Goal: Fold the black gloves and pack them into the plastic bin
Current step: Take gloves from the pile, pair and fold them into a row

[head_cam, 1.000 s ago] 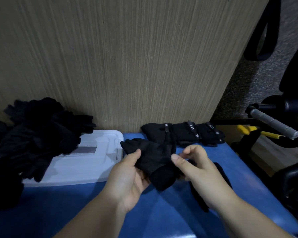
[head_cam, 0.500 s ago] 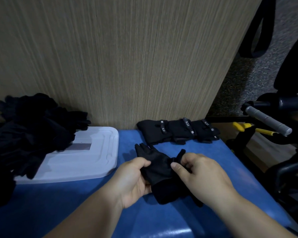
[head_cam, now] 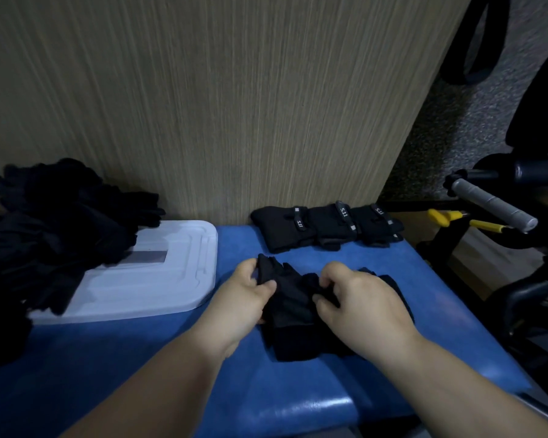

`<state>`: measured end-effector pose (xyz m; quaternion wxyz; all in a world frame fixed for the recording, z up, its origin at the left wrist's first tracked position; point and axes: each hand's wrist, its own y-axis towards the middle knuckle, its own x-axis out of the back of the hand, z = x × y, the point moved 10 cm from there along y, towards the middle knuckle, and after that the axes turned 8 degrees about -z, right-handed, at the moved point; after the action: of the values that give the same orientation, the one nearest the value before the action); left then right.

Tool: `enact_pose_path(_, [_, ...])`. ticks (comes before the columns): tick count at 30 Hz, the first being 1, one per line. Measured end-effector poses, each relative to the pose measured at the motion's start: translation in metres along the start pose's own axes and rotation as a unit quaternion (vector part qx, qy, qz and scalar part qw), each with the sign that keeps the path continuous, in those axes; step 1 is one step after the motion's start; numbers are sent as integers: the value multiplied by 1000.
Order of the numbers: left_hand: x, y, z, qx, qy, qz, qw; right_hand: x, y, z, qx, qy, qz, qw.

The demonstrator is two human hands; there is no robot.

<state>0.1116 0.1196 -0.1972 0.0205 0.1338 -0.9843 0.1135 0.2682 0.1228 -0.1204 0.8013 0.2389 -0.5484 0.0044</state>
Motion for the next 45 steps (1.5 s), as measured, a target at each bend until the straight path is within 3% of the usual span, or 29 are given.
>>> enact_pose_path(4, [20,3,-19,-140,237,-79,958,-9,-4,17,71,-19,11,997])
enact_pose_path(9, [14,-13,-42,-293,359,-120,878,-35,-12,23,122,-66,107,985])
enact_pose_path(12, [-2,-23,-49,-360,371,-78,853,-39,-14,24,148,-82,128,977])
enact_pose_path(16, [-27,-26,-31,-351,421,42,835,-36,-15,21,156,-61,152,974])
enact_pose_path(21, [-35,-22,-6,-306,494,109,807,-2,4,-24,59,-9,75,995])
enact_pose_path(24, [-38,-23,-4,-303,490,125,808,25,12,-77,-98,-1,29,995])
enact_pose_path(27, [-42,-24,-2,-307,488,130,807,29,1,-128,-236,-36,92,967])
enact_pose_path(30, [-48,-28,-2,-314,487,141,803,12,-11,-149,-260,-97,201,939])
enact_pose_path(33, [-52,-29,-2,-316,486,147,801,-5,-19,-141,-275,-28,243,930])
enact_pose_path(38, [-53,-27,1,-311,493,147,799,-6,-17,-124,-301,128,200,924])
enact_pose_path(42, [-53,-29,1,-314,490,149,800,-2,-15,-106,-334,330,151,870])
enact_pose_path(45, [-53,-29,-3,-315,460,161,815,-5,-10,-84,-305,434,172,830])
